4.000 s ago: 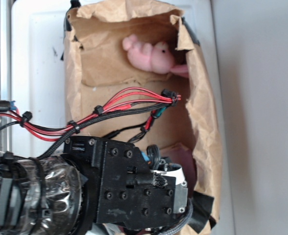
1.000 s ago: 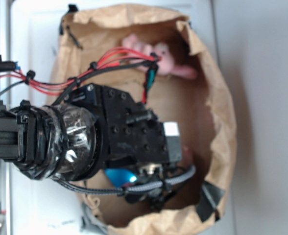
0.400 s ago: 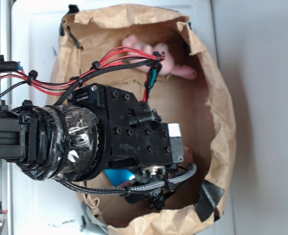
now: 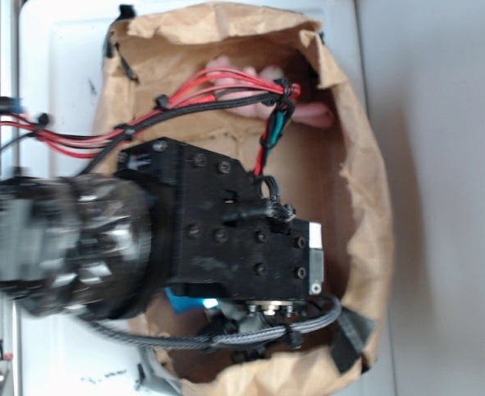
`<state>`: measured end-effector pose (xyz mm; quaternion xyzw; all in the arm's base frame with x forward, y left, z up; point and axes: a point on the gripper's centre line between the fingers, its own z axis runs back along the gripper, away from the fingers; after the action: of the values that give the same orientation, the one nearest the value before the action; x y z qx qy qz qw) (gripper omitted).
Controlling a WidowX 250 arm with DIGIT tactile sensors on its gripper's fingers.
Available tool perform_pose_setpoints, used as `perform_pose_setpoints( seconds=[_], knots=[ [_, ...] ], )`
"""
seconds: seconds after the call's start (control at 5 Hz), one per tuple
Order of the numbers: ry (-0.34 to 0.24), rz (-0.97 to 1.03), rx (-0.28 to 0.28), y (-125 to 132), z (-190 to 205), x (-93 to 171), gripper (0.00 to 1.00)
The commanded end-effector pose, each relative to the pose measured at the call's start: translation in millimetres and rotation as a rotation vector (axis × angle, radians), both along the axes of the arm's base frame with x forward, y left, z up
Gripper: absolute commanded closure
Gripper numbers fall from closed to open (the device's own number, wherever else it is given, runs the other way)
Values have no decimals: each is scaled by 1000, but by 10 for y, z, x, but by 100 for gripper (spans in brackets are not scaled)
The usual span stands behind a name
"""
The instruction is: Grab the blue block.
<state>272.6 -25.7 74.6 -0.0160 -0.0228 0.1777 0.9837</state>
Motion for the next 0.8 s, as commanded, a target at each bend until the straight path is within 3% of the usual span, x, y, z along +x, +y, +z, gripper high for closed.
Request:
perform_pose_setpoints(
  seconds=[0.0,0.2,0.6],
  knots=[
    [-58,-104,164,161,645,-9,100],
    [-73,-178,196,256,847,-42,100],
    [-120,-294,187,221,1044,-120,100]
  ],
)
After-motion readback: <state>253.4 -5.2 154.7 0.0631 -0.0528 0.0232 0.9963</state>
